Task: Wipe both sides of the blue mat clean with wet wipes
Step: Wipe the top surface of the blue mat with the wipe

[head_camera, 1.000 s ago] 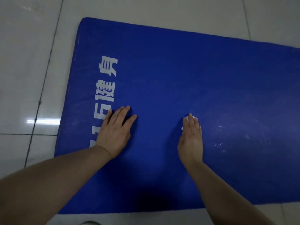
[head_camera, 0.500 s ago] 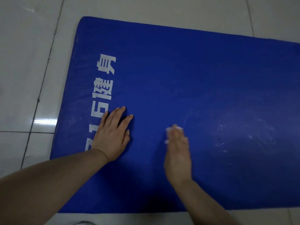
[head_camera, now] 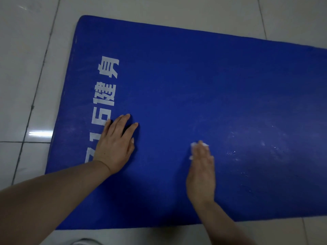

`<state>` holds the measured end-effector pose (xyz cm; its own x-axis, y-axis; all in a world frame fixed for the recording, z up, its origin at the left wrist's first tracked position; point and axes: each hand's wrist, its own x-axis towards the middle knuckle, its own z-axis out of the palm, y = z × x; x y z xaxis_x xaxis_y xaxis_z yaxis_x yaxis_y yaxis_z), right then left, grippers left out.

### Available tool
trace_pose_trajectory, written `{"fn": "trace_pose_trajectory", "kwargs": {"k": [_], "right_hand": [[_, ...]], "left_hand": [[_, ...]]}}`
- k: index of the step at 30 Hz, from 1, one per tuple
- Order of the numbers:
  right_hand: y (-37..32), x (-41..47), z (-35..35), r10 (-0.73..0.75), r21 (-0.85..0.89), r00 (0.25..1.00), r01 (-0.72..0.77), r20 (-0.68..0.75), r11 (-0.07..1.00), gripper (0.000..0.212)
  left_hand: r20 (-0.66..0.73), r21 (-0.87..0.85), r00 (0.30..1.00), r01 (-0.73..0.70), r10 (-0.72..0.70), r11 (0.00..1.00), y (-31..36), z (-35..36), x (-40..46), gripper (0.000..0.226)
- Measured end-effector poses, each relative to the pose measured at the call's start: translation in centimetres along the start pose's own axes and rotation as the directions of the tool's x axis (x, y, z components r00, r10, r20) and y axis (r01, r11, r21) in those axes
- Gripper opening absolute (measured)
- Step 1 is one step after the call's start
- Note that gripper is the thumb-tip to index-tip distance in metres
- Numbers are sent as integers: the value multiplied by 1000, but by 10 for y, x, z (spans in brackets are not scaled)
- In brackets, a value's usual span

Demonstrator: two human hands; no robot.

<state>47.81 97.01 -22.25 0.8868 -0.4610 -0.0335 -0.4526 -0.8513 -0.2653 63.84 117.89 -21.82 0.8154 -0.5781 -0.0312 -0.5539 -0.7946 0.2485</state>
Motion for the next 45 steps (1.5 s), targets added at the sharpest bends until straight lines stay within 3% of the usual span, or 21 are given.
{"fn": "trace_pose_trajectory", "kwargs": {"k": [2,4,7,10,12,13,15,18,23,27,29,31,33,35,38,41,45], "right_hand": [[19,2,-8,186,10,982,-186,-15,983,57],[9,1,-8,223,17,973,-223,-57,975,54],[-31,-19,7,-18,-27,999,18,-26,999,54],[-55,-40,19,-291,6,955,291,65,957,63],[-44,-33,15,-351,-11,932,353,87,935,60],[-31,-29,11,-316,-16,946,318,76,948,56],[-4,-20,1,-93,-47,995,95,30,994,51],[2,-17,-7,129,-65,992,-130,-17,989,50],[-76,-55,18,-257,10,962,257,88,966,61],[-92,-62,18,-368,21,910,371,193,928,63],[-66,-57,10,-307,16,939,308,156,951,58],[-24,-51,2,-127,-52,990,131,64,990,57],[3,-45,-6,28,-117,999,-24,35,993,61],[-3,-44,-4,83,-115,996,-78,37,990,54],[-56,-57,8,-136,-45,986,140,96,989,56],[-99,-70,10,-415,27,886,419,207,908,60],[-85,-60,8,-508,23,811,524,290,851,56]], "left_hand": [[-5,-15,1000,0,0,1000,2,1,-6,50],[14,-11,1000,-9,9,1000,5,4,-14,51],[44,15,999,-10,9,1000,7,4,-19,52],[66,28,998,2,-3,1000,7,3,-18,53],[73,29,997,0,-2,1000,8,3,-18,53],[78,27,997,0,-2,1000,8,3,-18,53],[83,23,997,5,-7,1000,8,2,-18,53],[87,27,996,8,-10,1000,8,3,-18,53],[84,30,996,13,-15,999,8,2,-19,53],[63,18,998,4,-6,1000,8,2,-18,53],[53,9,999,4,-4,1000,8,2,-18,53],[45,-1,999,2,-2,1000,8,2,-19,52],[38,-12,999,0,0,1000,9,2,-19,52],[36,-9,999,3,-2,1000,9,2,-19,52],[43,-3,999,9,-9,1000,9,2,-20,53],[49,-5,999,8,-8,1000,9,1,-19,53],[52,-10,999,9,-8,1000,9,0,-19,53]]}}
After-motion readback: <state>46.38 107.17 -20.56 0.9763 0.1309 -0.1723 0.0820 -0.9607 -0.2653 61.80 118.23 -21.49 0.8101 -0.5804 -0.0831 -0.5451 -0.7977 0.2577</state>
